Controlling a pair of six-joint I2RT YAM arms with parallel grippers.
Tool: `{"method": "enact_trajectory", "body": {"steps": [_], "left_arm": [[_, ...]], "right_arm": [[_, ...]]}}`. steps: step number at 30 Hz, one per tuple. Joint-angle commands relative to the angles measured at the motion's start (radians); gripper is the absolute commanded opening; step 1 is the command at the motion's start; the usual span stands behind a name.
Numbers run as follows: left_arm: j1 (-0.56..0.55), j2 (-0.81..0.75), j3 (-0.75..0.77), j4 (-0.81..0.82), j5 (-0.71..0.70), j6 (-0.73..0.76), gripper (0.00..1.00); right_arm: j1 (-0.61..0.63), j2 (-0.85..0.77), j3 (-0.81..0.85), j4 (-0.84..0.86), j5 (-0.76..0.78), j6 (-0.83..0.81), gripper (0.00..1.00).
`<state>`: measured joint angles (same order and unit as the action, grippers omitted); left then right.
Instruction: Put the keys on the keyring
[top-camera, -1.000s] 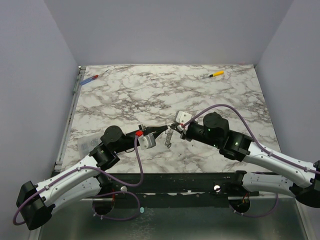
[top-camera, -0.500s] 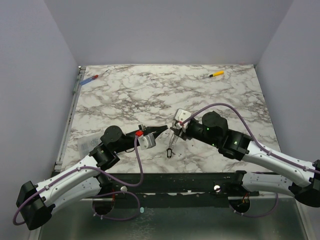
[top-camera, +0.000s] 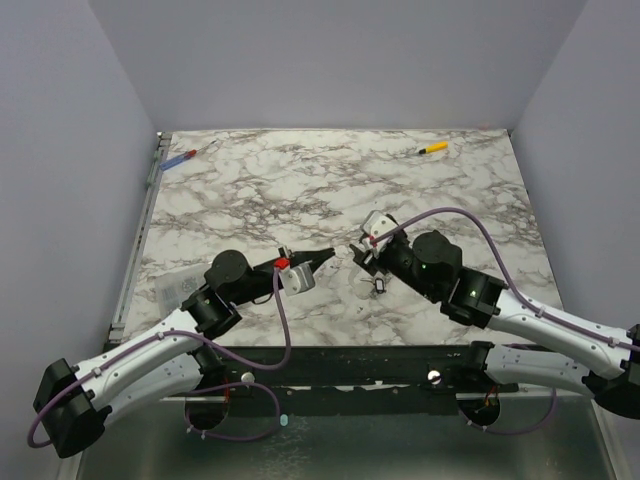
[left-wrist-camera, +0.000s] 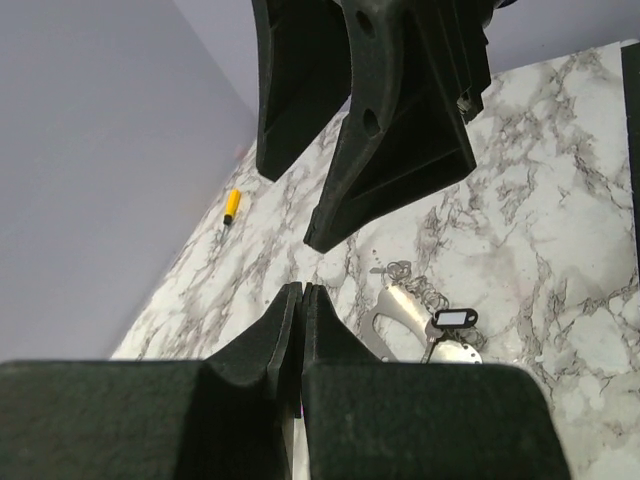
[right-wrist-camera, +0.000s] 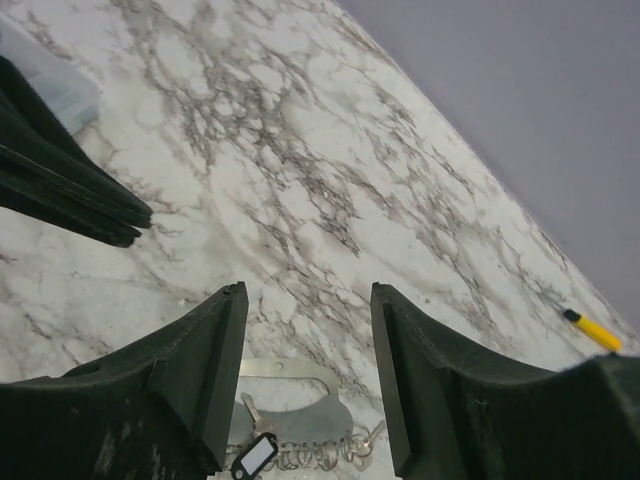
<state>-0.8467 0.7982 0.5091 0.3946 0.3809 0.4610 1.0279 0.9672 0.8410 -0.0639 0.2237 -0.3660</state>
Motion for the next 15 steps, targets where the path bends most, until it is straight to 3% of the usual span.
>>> {"method": "enact_trajectory", "body": {"steps": [1, 4, 7, 11, 15], "left_arm": [[-0.003, 0.009, 0.009, 0.003, -0.072, -0.010, 0.03], [-0.004, 0.019, 0.016, -0.007, -0.100, -0.013, 0.07], [-0.004, 0.032, 0.022, -0.014, -0.123, -0.020, 0.17], [-0.003, 0.049, 0.029, -0.024, -0.142, -0.028, 0.31], [-0.004, 0.059, 0.032, -0.028, -0.156, -0.032, 0.41]], "right_arm": [[0.000, -0.025, -0.056, 0.133, 0.302, 0.099, 0.62], [-0.004, -0.010, -0.072, 0.119, 0.426, 0.191, 0.67], [-0.041, 0.030, -0.057, 0.004, 0.474, 0.347, 0.72], [-0.144, 0.089, -0.027, -0.177, 0.416, 0.595, 0.72], [-0.238, 0.137, -0.025, -0.245, 0.298, 0.713, 0.71]]}}
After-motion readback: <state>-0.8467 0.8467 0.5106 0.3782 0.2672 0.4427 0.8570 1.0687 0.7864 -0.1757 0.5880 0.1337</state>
